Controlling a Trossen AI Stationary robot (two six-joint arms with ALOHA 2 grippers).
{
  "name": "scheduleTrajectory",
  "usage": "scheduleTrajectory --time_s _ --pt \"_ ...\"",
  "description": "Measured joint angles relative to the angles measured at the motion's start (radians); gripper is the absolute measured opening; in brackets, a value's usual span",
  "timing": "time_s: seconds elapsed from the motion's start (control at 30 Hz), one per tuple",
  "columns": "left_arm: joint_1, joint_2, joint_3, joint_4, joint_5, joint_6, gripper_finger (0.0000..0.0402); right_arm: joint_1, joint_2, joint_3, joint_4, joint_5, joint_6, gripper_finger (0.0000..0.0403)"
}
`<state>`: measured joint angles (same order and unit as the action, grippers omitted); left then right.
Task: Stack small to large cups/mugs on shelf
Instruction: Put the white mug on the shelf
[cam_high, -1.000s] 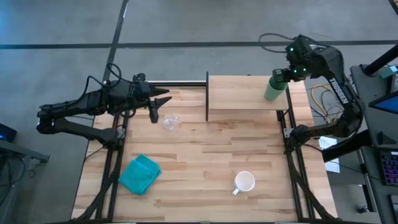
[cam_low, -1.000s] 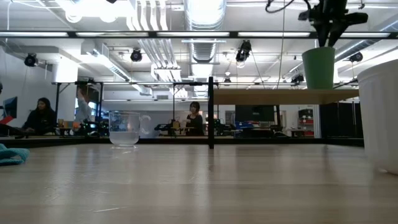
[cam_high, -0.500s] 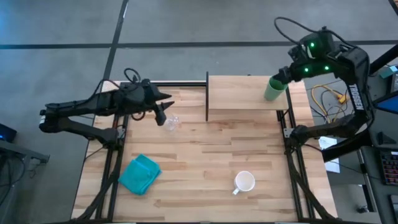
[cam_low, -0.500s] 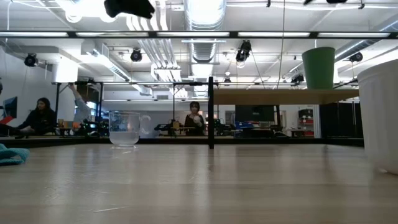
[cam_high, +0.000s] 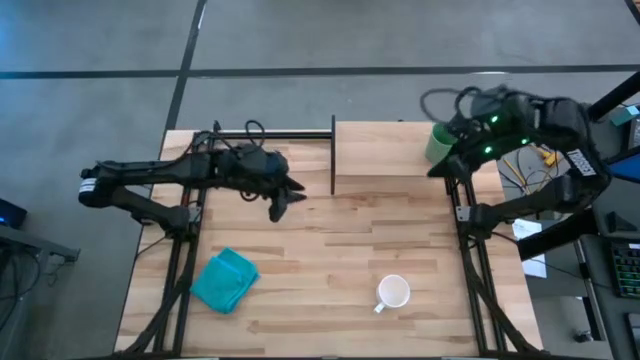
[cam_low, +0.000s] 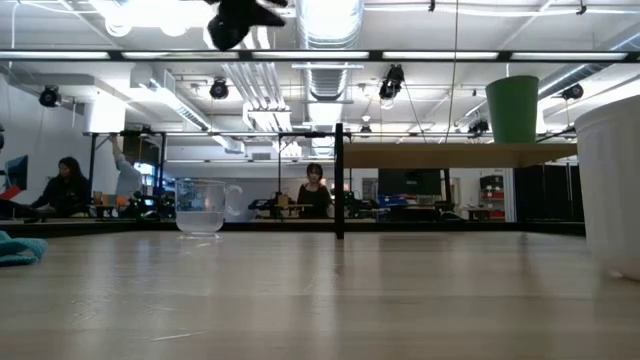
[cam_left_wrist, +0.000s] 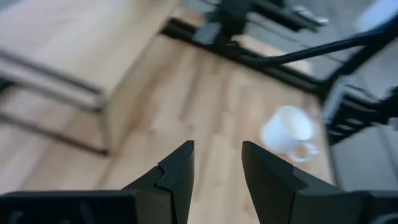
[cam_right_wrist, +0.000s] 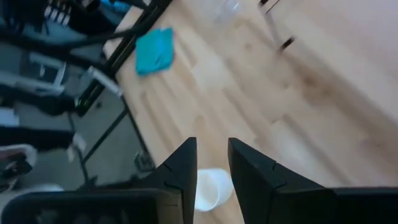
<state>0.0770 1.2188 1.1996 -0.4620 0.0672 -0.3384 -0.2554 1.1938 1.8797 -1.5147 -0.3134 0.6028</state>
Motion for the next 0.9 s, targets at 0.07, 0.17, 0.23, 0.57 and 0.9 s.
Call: scheduleTrajectory --time_s 0.07,0.17,0.23,0.57,0.9 --pt "-0.017 0.027 0.009 0.045 0.034 0.002 0.0121 0.064 0.006 -0.044 0.034 0.000 0.029 0.0085" --pt "-0.047 0.066 0.038 0.069 0.052 0.004 0.0121 0.151 0.018 -0.108 0.050 0.000 0.055 0.0082" --pt "-0.071 0.095 0.063 0.067 0.053 0.004 0.0121 0.195 0.025 -0.145 0.054 0.000 0.091 0.0082" --pt "-0.181 0.226 0.157 0.070 0.054 0.003 0.0121 0.334 0.034 -0.302 0.111 0.000 0.251 0.0081" --pt "-0.195 0.256 0.222 0.271 0.025 0.004 0.0121 0.483 0.142 -0.589 0.161 0.026 0.312 0.0081"
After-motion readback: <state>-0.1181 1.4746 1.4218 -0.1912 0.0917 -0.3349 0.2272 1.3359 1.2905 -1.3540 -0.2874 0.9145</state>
